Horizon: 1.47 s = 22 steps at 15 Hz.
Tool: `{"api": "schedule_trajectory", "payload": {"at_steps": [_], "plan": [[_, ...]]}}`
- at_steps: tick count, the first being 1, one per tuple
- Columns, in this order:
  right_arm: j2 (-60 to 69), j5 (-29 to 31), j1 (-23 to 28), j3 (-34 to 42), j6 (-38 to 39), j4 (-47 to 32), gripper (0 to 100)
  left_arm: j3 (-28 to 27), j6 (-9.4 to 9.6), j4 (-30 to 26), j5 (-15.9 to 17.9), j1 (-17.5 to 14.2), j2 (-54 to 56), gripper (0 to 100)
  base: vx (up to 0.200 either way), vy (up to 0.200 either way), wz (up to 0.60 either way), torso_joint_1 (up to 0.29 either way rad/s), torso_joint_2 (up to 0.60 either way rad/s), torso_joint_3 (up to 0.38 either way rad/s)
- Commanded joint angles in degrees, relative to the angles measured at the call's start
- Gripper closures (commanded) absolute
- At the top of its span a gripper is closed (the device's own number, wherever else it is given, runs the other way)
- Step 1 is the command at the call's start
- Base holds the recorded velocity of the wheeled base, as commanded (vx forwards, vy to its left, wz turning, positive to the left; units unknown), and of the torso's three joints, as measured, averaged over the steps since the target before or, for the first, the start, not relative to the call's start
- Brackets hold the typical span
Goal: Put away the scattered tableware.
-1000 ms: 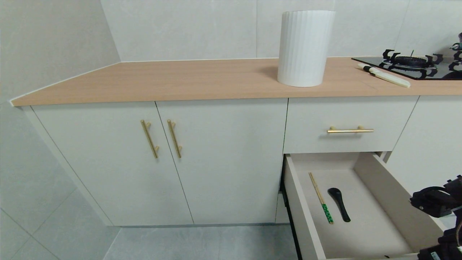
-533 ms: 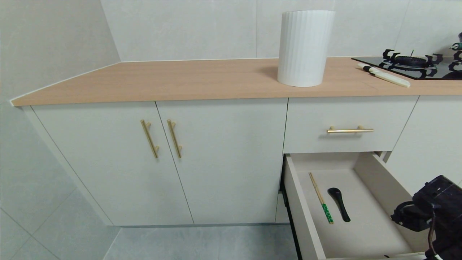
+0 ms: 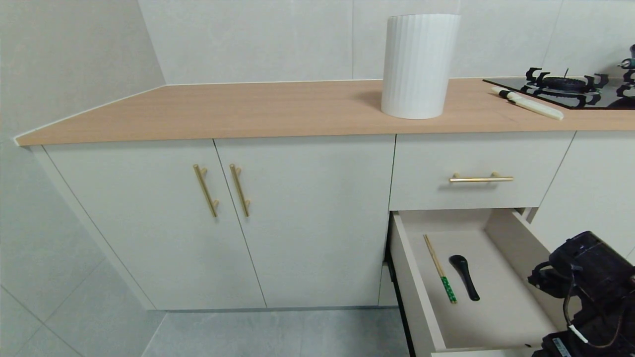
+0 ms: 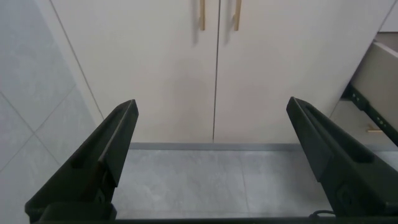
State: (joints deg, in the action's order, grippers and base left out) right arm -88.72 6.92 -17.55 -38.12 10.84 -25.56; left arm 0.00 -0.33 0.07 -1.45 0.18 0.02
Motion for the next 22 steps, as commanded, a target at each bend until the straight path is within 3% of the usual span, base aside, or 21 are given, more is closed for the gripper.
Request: {"api": "schedule_trajectory", "payload": {"at_steps": [1, 11, 15, 18, 22], "plan": [[-0.22, 0.28, 0.06, -0.02, 0.32, 1.31, 0, 0.0, -0.02, 0.01, -0.04, -0.01, -0.02, 0, 0.0, 0.0, 0.0, 0.0, 0.0, 0.0], [-8.66, 0.28, 3.84, -0.29, 1.64, 14.93, 0, 0.0, -0.02, 0.01, -0.04, -0.01, -0.02, 0, 0.0, 0.0, 0.0, 0.0, 0.0, 0.0], [-15.52, 0.46, 4.99, -1.61, 1.2, 27.94, 0, 0.0, -0.02, 0.01, -0.04, -0.01, -0.02, 0, 0.0, 0.0, 0.0, 0.0, 0.0, 0.0], [-21.93, -0.16, 9.73, -9.87, -0.38, 33.03, 0, 0.0, -0.02, 0.01, 0.04, -0.01, -0.02, 0, 0.0, 0.0, 0.0, 0.0, 0.0, 0.0], [-26.33, -0.24, 10.7, -14.88, -0.03, 35.32, 0, 0.0, -0.02, 0.01, -0.04, -0.01, -0.02, 0, 0.0, 0.0, 0.0, 0.0, 0.0, 0.0]]}}
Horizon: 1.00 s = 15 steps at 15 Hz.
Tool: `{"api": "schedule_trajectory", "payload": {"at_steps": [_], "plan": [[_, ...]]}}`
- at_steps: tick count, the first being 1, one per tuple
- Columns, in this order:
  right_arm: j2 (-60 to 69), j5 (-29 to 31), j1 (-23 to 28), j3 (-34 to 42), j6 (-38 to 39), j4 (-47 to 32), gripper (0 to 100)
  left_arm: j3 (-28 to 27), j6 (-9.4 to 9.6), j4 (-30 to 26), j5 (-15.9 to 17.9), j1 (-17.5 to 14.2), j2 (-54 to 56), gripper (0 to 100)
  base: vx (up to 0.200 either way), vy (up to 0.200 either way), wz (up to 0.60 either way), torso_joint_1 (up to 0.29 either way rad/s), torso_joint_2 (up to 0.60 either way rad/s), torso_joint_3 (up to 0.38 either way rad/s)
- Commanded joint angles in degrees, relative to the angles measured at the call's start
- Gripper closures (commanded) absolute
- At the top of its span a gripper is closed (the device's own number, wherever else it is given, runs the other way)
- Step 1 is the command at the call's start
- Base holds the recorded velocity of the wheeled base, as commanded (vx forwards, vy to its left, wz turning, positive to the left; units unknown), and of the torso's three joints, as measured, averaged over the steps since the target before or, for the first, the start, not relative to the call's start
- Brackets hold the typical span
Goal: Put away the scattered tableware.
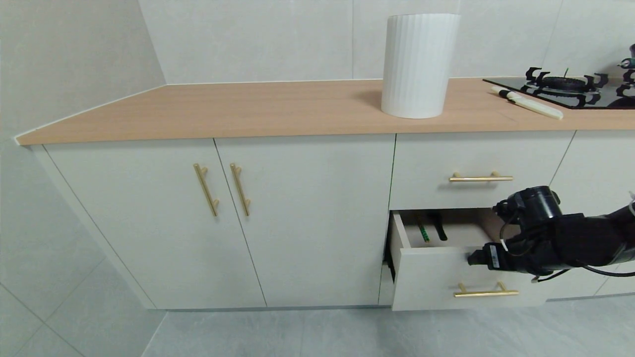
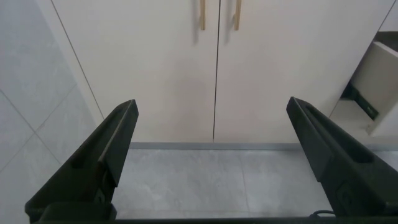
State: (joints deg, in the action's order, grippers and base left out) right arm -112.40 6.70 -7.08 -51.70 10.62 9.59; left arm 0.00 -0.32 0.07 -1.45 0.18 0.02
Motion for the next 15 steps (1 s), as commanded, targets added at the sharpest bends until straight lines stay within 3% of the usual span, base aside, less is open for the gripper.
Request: {"api": "schedule_trajectory", "payload": {"at_steps": [1, 5, 6, 11, 15], "plan": [[-4.59, -0.03, 0.23, -1.21, 0.1, 3.24, 0, 0.0, -0.03, 0.01, 0.04, -0.01, -0.02, 0, 0.0, 0.0, 0.0, 0.0, 0.0, 0.0], [-8.54, 0.77, -0.21, 1.08, 0.37, 17.3, 0, 0.0, -0.03, 0.01, -0.04, -0.01, -0.02, 0, 0.0, 0.0, 0.0, 0.0, 0.0, 0.0], [-10.12, 2.26, -0.39, 1.95, 1.6, 23.8, 0, 0.0, -0.03, 0.01, -0.04, -0.01, -0.02, 0, 0.0, 0.0, 0.0, 0.0, 0.0, 0.0], [-16.01, 7.97, -1.09, 2.39, 2.92, 42.0, 0, 0.0, -0.03, 0.01, -0.04, -0.01, -0.02, 0, 0.0, 0.0, 0.0, 0.0, 0.0, 0.0], [-19.7, 10.08, -1.0, 1.6, 2.74, 51.75, 0, 0.0, -0.03, 0.01, -0.04, -0.01, -0.02, 0, 0.0, 0.0, 0.0, 0.0, 0.0, 0.0]]}}
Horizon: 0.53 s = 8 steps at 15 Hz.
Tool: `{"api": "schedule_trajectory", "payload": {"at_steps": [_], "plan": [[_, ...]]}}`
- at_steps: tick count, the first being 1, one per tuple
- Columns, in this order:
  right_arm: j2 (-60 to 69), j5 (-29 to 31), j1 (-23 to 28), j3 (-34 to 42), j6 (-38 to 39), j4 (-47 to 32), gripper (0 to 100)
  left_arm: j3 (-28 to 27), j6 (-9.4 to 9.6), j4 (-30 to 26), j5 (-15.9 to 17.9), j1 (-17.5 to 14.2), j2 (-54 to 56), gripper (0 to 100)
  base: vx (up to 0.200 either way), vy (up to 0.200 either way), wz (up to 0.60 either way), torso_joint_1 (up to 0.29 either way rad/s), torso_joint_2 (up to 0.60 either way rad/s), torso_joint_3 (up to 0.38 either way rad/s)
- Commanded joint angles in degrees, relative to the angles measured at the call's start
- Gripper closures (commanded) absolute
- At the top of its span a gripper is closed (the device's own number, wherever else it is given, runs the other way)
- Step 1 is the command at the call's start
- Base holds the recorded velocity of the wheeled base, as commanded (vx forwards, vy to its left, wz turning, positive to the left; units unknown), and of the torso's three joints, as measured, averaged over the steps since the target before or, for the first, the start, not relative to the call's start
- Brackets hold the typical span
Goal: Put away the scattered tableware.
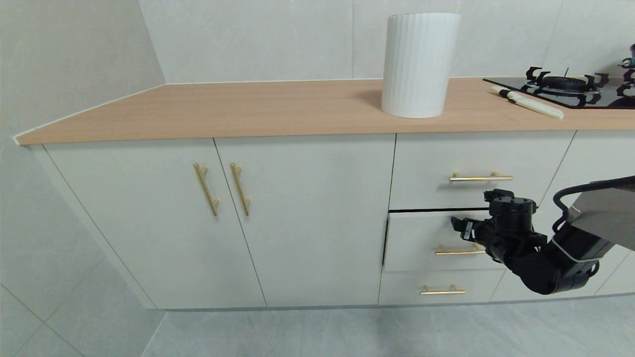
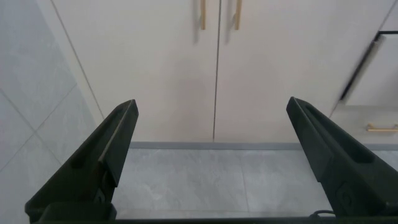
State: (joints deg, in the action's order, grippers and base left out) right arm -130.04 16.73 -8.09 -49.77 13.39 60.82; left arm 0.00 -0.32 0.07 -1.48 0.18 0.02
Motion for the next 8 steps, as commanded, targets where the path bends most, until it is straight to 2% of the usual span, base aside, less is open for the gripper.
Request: {"api": "schedule_trajectory", "payload": {"at_steps": [1, 8], "plan": [[-2.24, 0.24, 0.01, -1.03, 0.06, 0.7, 0, 0.0, -0.03, 0.01, -0.02, -0.01, -0.02, 0, 0.0, 0.0, 0.0, 0.0, 0.0, 0.0], [-4.52, 3.31, -0.08, -4.28, 1.12, 3.6, 0, 0.0, -0.03, 0.01, -0.02, -0.01, -0.02, 0, 0.0, 0.0, 0.0, 0.0, 0.0, 0.0]]}}
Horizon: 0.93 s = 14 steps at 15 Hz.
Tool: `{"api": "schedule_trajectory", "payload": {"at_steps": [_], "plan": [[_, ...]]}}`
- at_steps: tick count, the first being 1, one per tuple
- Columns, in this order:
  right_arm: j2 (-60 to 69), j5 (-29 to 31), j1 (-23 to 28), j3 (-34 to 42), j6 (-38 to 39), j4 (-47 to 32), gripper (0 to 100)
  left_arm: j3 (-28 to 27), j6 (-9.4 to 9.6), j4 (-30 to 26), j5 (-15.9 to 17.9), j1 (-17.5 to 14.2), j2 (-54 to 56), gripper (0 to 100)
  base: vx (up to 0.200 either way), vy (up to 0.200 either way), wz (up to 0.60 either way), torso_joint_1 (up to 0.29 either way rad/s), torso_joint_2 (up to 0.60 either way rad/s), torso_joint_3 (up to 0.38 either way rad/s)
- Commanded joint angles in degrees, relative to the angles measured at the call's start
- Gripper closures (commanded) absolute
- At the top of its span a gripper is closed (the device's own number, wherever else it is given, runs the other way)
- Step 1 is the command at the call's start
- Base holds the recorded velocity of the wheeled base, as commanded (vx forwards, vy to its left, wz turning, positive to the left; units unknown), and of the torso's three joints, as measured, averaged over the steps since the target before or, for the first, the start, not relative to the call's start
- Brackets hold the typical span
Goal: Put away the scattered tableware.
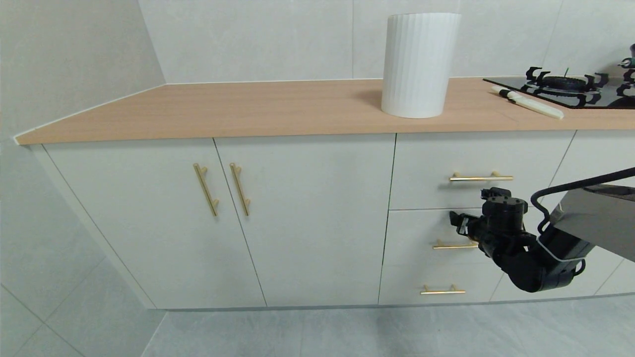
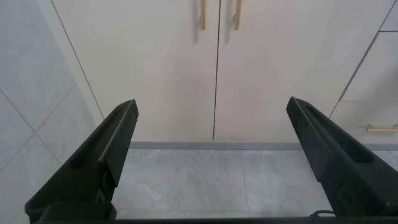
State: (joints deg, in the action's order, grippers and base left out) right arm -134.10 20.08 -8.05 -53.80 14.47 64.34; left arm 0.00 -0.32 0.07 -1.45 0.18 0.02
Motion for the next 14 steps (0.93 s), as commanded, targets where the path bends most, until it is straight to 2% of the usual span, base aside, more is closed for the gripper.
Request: {"api": "schedule_trajectory", "payload": {"at_steps": [1, 4, 7, 9, 10, 14], "plan": [[-0.38, -0.04, -0.13, -0.26, 0.03, 0.26, 0, 0.0, -0.03, 0.01, 0.04, -0.01, -0.02, 0, 0.0, 0.0, 0.0, 0.0, 0.0, 0.0], [2.61, -0.04, -0.04, 2.29, -0.06, 0.26, 0, 0.0, -0.03, 0.01, -0.04, -0.01, -0.02, 0, 0.0, 0.0, 0.0, 0.0, 0.0, 0.0], [13.6, 0.14, -1.8, 11.79, -0.67, 1.93, 0, 0.0, -0.03, 0.01, -0.04, -0.01, -0.02, 0, 0.0, 0.0, 0.0, 0.0, 0.0, 0.0], [26.96, 0.75, -1.97, 21.89, -1.9, 4.04, 0, 0.0, -0.03, 0.01, -0.04, -0.01, -0.02, 0, 0.0, 0.0, 0.0, 0.0, 0.0, 0.0], [38.65, 2.77, -1.53, 28.57, -5.07, 4.04, 0, 0.0, -0.03, 0.01, -0.04, -0.01, -0.02, 0, 0.0, 0.0, 0.0, 0.0, 0.0, 0.0], [70.9, 4.09, -0.74, 43.69, -16.32, 1.75, 0, 0.0, -0.03, 0.01, -0.04, -0.01, -0.02, 0, 0.0, 0.0, 0.0, 0.0, 0.0, 0.0]]}}
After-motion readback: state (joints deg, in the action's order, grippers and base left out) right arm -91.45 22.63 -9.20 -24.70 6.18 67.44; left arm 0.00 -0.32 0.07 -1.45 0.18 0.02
